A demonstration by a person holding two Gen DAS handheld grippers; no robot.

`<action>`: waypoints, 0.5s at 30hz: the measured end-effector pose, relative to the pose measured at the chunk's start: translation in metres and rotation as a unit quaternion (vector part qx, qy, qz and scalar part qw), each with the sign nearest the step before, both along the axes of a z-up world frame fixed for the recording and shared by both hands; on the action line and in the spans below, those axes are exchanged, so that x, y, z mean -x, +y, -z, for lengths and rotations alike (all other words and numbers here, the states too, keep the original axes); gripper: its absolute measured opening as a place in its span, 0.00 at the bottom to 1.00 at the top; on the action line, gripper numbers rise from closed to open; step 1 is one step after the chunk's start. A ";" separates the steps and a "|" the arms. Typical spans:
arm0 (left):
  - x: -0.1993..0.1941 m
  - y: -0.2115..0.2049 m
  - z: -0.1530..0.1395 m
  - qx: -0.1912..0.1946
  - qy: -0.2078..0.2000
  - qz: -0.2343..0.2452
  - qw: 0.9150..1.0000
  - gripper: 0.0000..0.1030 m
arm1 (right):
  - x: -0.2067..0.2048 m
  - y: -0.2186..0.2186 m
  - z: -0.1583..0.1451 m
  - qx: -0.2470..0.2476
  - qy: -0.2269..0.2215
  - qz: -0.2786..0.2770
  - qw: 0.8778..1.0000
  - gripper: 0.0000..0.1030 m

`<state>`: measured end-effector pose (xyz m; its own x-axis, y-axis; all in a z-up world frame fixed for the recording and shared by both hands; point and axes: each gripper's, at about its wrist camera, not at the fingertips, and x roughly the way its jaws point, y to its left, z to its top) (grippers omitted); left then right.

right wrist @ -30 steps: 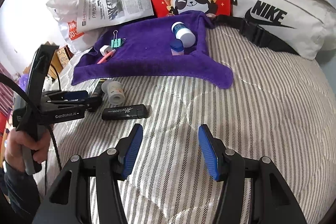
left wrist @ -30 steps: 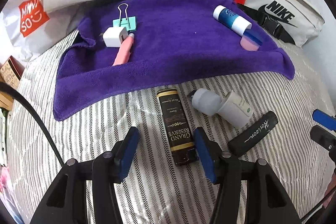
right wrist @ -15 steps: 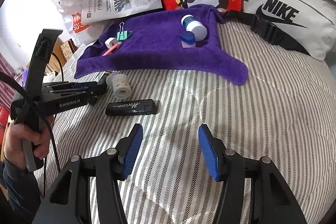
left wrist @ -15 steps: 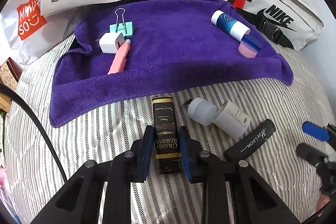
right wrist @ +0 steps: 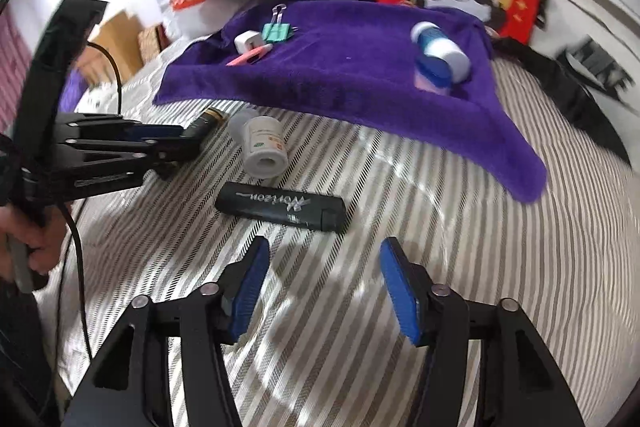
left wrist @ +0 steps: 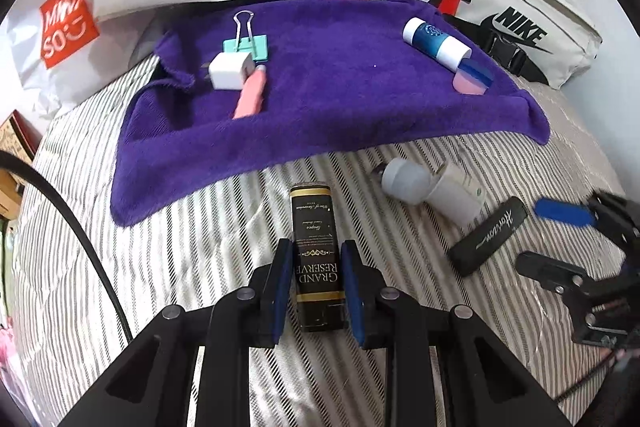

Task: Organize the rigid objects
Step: 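Close the right tool on the black Horizon case while the left tool holds the box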

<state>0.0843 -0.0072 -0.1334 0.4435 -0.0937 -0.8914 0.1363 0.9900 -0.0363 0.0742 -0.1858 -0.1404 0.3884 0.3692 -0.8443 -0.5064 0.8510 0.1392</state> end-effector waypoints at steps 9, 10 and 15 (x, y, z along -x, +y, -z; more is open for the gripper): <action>0.005 0.006 0.000 0.013 -0.011 0.008 1.000 0.23 | -0.024 0.018 0.005 0.048 -0.019 -0.081 0.995 0.80; 0.006 0.006 0.000 0.015 -0.012 0.010 1.000 0.23 | -0.026 0.019 0.006 0.044 -0.019 -0.090 0.995 0.80; 0.006 0.013 0.000 0.039 -0.013 0.009 0.999 0.23 | -0.024 0.023 0.004 0.018 -0.030 -0.141 0.989 0.66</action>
<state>0.0782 0.0057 -0.1332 0.4632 -0.1703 -0.8697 0.1563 0.9817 -0.1089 0.0978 -0.1628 -0.1446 0.3245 0.4399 -0.8374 -0.7304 0.6790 0.0736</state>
